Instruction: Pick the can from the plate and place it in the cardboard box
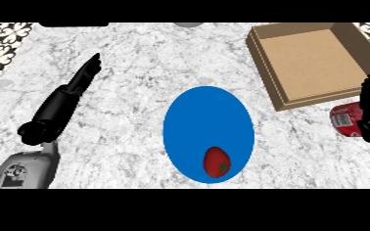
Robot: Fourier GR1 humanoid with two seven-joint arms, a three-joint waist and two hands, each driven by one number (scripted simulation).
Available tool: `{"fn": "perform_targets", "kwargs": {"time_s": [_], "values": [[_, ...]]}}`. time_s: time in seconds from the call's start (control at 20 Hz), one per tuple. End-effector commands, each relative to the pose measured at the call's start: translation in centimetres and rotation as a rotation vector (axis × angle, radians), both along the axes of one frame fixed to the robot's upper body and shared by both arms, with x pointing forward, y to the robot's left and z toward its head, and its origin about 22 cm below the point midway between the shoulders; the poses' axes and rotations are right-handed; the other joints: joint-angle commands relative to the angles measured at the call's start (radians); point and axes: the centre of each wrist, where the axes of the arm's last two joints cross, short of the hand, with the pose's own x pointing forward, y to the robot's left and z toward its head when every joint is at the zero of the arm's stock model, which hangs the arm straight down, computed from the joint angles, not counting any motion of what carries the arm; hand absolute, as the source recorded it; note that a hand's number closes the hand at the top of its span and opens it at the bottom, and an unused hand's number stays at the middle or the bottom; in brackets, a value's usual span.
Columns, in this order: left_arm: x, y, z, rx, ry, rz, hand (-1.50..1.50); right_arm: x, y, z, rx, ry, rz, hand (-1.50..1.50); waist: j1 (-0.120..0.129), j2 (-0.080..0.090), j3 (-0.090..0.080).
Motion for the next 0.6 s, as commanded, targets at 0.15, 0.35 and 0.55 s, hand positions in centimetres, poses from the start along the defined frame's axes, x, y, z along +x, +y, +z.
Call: {"fn": "perform_targets", "kwargs": {"time_s": [0.15,0.35,0.55], "values": [[1.0,0.3,0.2,-0.003,-0.011,-0.039,0.0,5.3,-1.7,3.5,0.11,0.105,-0.158,1.5,0.038,0.007,0.0],[1.4,-0.8,1.3,-0.003,0.01,-0.06,0.0,8.7,-1.7,4.0,0.059,0.092,-0.223,1.5,0.051,0.011,0.001],[1.5,-1.3,0.1,0.004,-0.005,-0.05,0.0,9.8,-3.1,3.3,-0.111,0.049,-0.244,1.5,0.053,0.015,0.001]]}}
